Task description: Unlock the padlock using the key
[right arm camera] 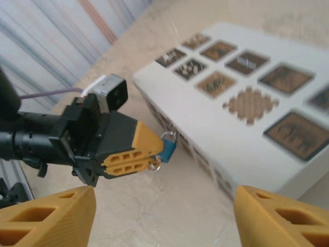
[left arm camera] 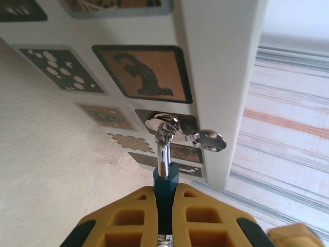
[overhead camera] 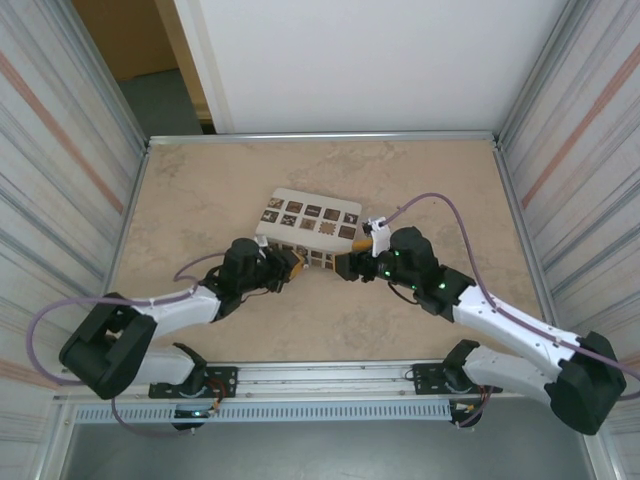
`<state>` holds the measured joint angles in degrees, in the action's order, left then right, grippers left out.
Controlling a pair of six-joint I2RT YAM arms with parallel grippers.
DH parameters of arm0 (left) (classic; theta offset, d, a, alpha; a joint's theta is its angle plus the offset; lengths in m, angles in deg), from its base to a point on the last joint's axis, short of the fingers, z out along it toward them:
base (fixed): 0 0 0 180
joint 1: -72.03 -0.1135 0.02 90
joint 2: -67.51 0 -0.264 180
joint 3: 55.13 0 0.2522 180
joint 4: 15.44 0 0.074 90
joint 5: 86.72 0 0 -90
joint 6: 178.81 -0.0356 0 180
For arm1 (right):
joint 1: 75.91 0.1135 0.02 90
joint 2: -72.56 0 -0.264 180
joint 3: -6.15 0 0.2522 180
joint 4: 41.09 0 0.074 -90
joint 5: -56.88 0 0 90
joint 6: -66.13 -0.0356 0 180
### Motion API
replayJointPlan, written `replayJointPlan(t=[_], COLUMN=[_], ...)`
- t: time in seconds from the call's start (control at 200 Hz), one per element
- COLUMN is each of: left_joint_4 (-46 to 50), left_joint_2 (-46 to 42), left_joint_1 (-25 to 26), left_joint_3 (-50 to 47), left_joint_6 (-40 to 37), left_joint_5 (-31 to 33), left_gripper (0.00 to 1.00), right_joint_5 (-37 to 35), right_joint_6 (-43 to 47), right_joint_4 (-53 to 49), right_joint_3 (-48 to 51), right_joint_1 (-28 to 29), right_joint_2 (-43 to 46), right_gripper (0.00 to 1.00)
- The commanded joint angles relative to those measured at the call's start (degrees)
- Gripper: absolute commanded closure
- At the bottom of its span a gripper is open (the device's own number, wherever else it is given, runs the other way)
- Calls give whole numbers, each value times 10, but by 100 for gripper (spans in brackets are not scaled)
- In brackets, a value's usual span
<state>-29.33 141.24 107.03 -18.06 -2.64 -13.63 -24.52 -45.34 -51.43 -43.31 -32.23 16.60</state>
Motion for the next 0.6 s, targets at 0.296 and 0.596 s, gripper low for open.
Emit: replayJointPlan(t=[0.296,0.596], left_joint_4=[68,84], left_joint_2=[-18,-15], left_joint_1=[3,4], left_joint_3=[36,47], left_joint_6=[-1,9], left_joint_5=[-12,-22], left_gripper=[100,100], right_joint_5=[-30,-144], right_joint_6=[399,554], right_joint_4=[-40,-27], right_joint_3=[15,12], right_joint_1=[50,126], right_joint_2=[29,-33], right_gripper=[22,21])
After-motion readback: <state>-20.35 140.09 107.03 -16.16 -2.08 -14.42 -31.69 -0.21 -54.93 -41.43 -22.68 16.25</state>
